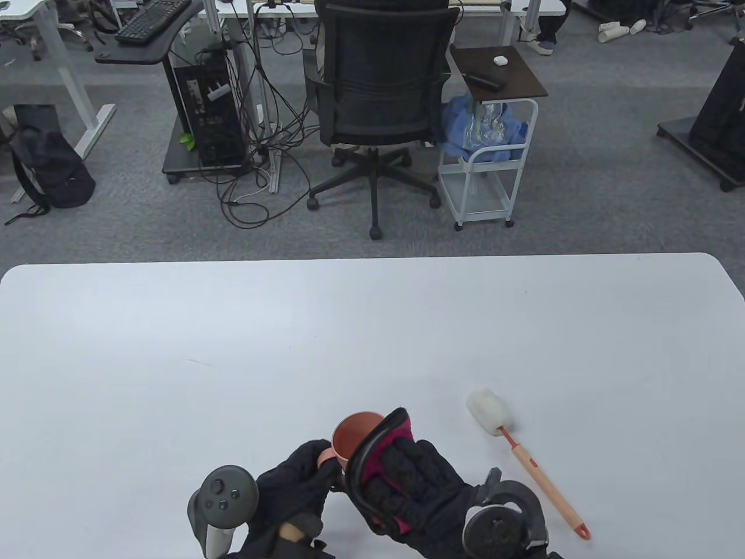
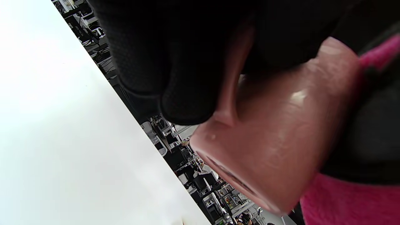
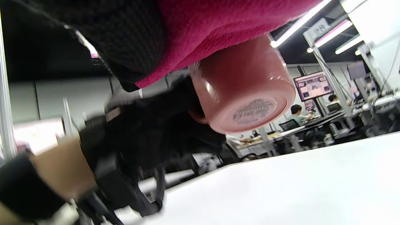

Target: Brush the water cup with the cup brush

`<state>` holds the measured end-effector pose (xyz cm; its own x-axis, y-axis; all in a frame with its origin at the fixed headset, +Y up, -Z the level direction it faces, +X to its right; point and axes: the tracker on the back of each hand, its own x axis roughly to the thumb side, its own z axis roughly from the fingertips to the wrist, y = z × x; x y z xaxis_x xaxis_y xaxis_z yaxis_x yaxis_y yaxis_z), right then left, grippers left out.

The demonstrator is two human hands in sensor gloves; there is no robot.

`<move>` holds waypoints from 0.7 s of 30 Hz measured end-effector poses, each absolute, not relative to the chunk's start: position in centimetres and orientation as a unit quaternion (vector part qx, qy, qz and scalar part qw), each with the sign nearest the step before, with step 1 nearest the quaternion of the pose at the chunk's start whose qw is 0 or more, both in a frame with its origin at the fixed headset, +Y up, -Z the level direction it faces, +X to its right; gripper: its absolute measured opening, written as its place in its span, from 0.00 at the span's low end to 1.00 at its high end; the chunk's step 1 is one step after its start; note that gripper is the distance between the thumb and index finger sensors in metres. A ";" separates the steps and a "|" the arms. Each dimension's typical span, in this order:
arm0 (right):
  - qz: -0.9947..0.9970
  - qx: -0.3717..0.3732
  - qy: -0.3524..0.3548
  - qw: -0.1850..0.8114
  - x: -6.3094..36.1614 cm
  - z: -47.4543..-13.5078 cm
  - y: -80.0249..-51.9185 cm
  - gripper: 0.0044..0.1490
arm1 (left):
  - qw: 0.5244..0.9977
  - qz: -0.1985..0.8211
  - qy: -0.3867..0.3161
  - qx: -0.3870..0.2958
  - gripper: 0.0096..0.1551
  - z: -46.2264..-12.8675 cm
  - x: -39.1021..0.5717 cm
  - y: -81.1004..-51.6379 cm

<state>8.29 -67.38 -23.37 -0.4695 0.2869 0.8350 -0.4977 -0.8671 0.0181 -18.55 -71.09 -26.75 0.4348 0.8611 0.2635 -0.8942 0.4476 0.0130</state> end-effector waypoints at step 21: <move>0.745 0.411 -0.027 0.524 11.2 -26.1 -68.3 0.41 | 0.821 0.546 -0.146 0.080 0.21 -26.6 -18.5 -70.9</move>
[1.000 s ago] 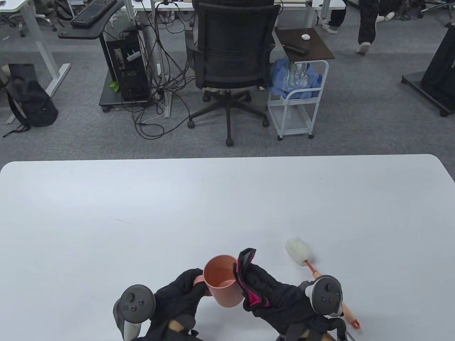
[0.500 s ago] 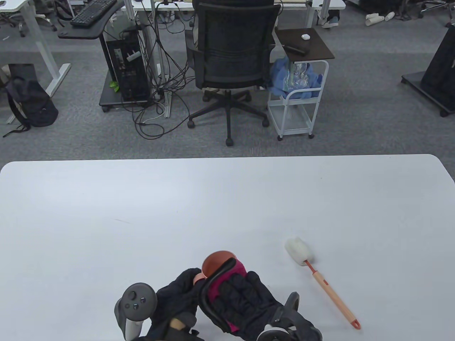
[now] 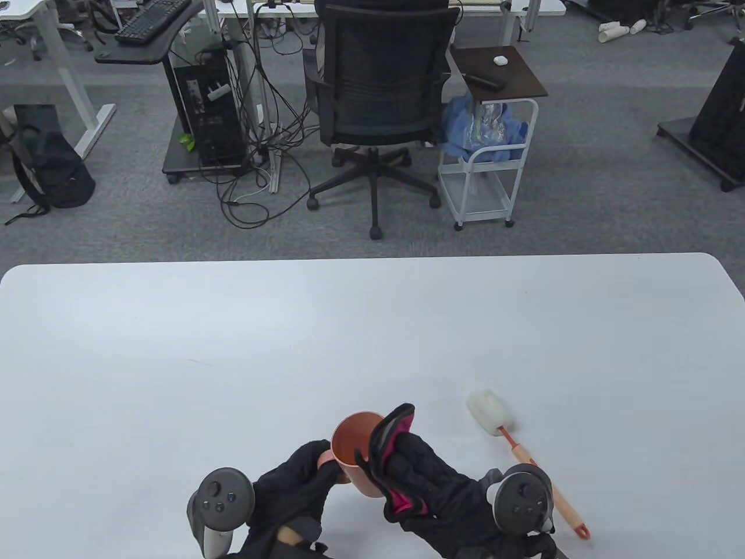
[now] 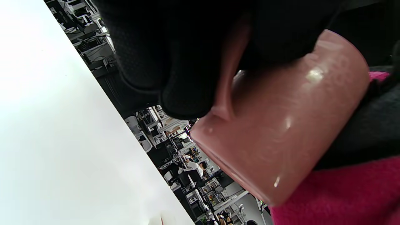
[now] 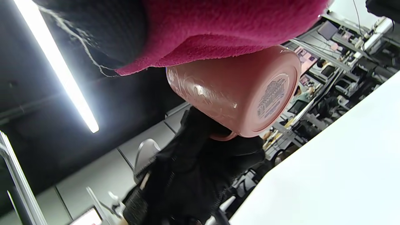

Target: Brush the water cup with the cup brush

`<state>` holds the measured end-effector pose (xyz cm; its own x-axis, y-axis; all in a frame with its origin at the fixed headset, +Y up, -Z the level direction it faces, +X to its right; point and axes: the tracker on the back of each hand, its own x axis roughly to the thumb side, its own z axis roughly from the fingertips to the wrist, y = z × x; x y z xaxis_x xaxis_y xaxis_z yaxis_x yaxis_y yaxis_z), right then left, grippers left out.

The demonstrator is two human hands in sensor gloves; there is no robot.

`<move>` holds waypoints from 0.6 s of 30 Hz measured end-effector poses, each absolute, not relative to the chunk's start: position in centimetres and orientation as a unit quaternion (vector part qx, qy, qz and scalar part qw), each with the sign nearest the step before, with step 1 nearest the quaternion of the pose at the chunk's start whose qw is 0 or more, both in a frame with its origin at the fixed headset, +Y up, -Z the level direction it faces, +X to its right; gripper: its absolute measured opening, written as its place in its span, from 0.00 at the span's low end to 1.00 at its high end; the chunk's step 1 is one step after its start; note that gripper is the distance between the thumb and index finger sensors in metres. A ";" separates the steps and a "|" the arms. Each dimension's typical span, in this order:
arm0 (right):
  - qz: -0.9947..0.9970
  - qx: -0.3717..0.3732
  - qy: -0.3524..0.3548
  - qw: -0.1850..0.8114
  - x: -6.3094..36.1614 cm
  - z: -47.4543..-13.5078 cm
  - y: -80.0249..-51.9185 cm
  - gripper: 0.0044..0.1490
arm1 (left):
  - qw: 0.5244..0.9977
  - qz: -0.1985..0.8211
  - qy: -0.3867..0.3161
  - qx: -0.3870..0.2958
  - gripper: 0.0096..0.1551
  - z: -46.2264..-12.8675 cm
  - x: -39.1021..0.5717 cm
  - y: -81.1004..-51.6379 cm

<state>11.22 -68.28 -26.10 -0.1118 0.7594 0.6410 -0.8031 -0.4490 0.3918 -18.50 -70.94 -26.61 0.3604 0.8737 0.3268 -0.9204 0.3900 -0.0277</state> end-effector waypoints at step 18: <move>0.539 0.287 0.258 0.749 12.1 -30.2 -74.9 0.40 | 0.776 0.558 -0.282 -0.084 0.22 -27.2 -14.5 -72.2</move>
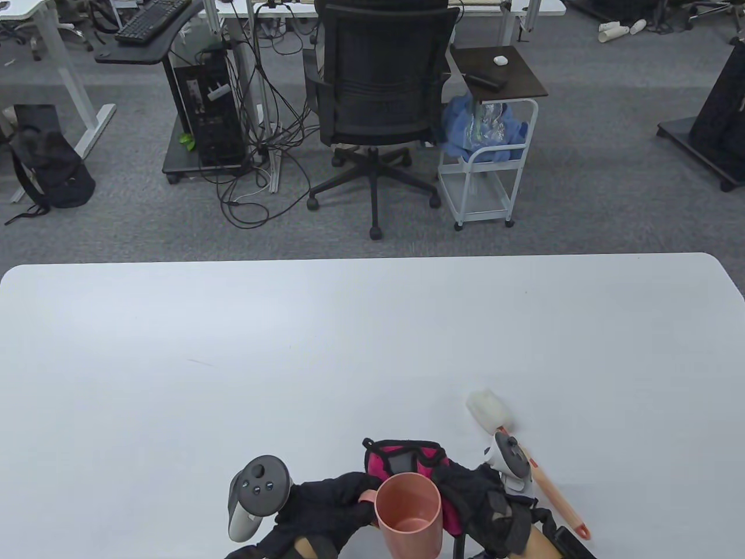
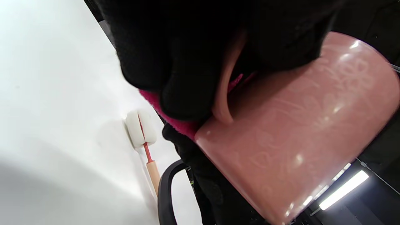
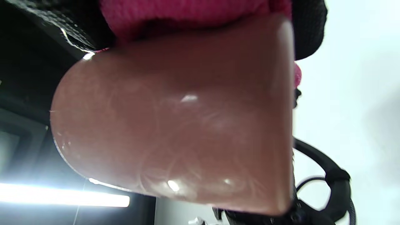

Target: Brush the water cup with the cup brush

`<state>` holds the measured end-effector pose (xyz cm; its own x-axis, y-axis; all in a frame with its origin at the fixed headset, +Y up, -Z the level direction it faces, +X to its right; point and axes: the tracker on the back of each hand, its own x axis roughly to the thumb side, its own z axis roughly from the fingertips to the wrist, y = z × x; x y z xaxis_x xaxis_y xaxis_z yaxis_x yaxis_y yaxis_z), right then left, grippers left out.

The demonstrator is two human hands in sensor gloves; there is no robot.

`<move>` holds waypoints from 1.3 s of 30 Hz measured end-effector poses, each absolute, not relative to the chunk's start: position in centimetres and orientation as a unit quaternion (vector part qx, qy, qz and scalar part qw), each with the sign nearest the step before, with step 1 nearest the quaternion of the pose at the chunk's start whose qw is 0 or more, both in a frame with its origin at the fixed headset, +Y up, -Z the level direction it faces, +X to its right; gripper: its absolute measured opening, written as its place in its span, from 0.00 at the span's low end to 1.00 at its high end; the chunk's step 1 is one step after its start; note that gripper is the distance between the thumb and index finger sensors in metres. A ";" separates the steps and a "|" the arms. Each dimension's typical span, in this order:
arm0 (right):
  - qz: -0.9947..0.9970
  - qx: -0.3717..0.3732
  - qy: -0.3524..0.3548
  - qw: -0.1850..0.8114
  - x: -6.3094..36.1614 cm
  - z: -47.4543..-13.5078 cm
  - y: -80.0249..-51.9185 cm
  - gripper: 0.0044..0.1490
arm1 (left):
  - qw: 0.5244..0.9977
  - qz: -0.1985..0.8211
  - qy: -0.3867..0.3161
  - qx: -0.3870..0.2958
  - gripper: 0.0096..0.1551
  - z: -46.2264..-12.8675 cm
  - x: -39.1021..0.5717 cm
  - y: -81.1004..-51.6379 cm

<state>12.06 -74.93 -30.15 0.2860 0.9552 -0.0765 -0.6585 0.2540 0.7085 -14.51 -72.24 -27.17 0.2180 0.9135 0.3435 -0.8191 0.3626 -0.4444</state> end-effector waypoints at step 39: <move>0.540 0.247 0.117 0.796 16.6 -31.0 -73.1 0.40 | 0.882 0.441 0.127 -0.109 0.26 -29.5 -22.0 -77.8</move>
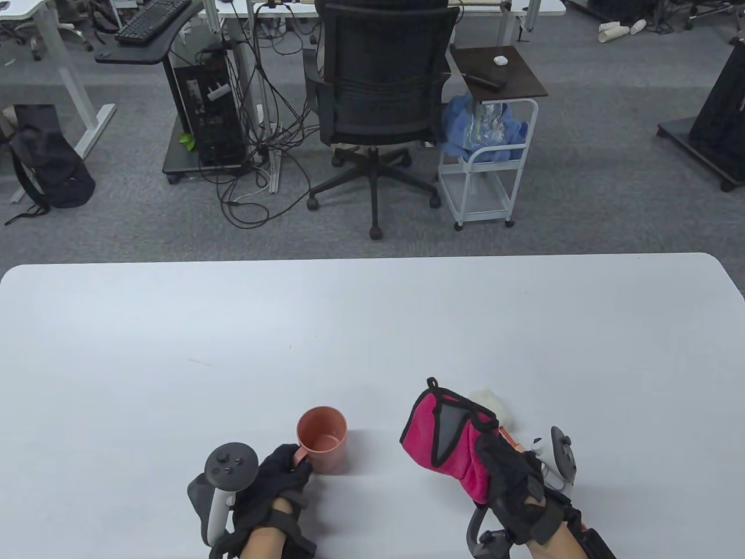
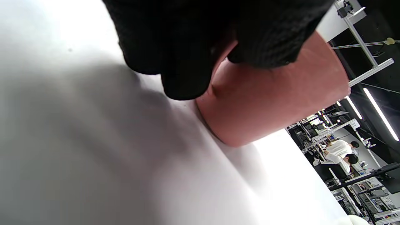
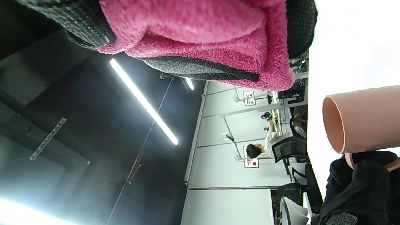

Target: Brush the water cup with the cup brush

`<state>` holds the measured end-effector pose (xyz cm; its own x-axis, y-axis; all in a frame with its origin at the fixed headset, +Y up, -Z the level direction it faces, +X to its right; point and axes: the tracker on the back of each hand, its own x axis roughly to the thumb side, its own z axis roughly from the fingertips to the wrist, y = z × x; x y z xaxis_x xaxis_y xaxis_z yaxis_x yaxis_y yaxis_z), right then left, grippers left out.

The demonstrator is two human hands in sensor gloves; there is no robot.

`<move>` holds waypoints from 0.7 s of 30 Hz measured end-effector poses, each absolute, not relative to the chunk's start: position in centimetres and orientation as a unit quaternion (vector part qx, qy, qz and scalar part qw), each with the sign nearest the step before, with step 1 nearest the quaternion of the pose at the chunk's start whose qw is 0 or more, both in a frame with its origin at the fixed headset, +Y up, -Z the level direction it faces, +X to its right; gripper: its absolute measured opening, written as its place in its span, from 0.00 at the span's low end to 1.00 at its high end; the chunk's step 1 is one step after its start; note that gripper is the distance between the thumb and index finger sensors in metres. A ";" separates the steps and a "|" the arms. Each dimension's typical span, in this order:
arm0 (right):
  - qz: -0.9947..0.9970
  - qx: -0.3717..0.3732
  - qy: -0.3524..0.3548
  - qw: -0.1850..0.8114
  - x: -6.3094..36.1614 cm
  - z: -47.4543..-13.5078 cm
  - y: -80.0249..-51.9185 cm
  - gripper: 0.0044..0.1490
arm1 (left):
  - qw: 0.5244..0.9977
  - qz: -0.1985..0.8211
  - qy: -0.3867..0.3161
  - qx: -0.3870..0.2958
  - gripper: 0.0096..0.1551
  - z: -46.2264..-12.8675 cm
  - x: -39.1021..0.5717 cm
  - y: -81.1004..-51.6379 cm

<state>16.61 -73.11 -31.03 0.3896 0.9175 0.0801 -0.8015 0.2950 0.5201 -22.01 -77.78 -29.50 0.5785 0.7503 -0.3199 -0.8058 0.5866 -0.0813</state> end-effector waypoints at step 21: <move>0.954 0.211 0.041 0.209 11.2 -34.9 -72.8 0.38 | 0.903 0.425 0.046 0.046 0.39 -26.9 -21.1 -72.1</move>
<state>11.23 -72.85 -34.89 -0.8238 0.4163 0.3848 -0.3822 -0.9092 0.1655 -21.13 -72.09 -26.91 0.6345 0.7717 -0.0435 -0.7633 0.6345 0.1218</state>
